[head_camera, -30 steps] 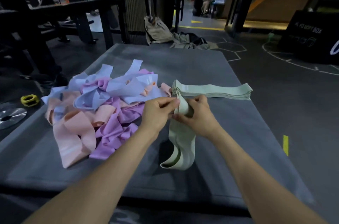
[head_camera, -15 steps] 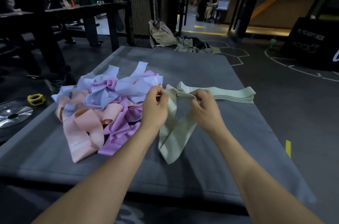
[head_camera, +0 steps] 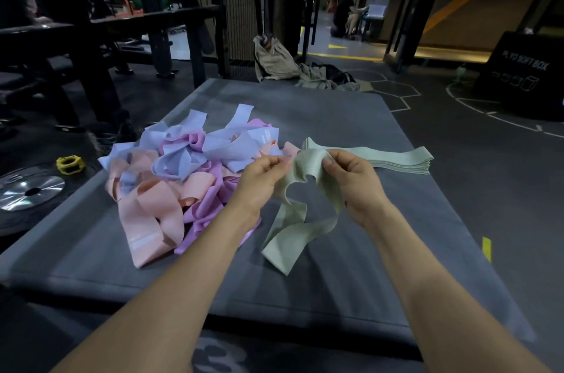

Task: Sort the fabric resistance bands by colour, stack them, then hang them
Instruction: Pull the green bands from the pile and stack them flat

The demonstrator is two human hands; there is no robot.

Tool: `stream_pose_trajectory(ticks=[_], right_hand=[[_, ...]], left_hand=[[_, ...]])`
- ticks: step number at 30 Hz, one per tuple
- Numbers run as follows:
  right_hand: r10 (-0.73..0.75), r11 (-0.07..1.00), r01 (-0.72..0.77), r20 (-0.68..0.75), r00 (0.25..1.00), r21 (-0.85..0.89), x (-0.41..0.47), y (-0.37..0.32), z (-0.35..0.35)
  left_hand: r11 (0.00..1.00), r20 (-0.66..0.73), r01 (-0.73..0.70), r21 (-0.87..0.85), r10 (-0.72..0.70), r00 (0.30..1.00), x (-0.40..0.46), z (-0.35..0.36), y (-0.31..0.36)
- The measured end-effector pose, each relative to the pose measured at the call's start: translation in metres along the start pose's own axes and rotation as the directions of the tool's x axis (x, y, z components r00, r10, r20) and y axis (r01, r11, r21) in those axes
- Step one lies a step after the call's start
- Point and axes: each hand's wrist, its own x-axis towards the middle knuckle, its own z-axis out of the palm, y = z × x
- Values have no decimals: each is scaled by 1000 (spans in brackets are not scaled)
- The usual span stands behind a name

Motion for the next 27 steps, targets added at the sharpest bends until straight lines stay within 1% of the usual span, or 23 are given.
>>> stream_pose_trajectory(ticks=[2,3,6,7,9,11,14,16,18,19,21,23,25,27], right_hand=[[-29,999,29,6,1000,-42,0,1,1],[-39,997,39,14,999,-69,1,1,1],[-54,981,55,11,998,-185,2,5,1],[-55,977,53,-1,999,-206,2,5,1],[-66,975,60,-22,998,-215,1,4,1],[-105,969,85,-75,992,-233,0,0,0],[-172,953,132,-125,977,-273,0,-2,-2],[-190,942,153,-100,977,-298,-2,-1,1],[-198,929,177,-32,980,-324,-4,1,8],[-209,914,198,8,978,-355,-5,2,12],[-247,874,258,81,966,-411,-8,4,16],[-263,862,285,111,958,-420,-9,4,18],[-255,871,278,112,960,-405,-8,2,18],[-240,884,268,120,963,-382,-9,-1,19]], left_hand=[[996,66,-27,90,21,998,-2,1,-2],[990,59,-48,130,41,997,-2,1,-3],[979,-97,-90,183,110,989,1,-2,-4],[979,-126,-98,181,122,984,2,-3,-4],[980,-108,-104,171,124,986,4,-4,-3],[981,-75,-92,172,106,991,4,-4,-5],[969,-101,-105,226,130,986,5,-4,-8],[955,-131,-111,276,152,980,6,-2,-10],[952,-153,-72,299,122,981,6,1,-8],[964,-142,-48,261,88,986,6,3,-6],[997,-85,-2,77,8,996,3,6,-2],[998,-29,24,-65,-26,999,-1,9,3],[991,33,24,-129,-20,999,-4,12,6],[982,53,38,-187,-28,998,-5,13,5]])
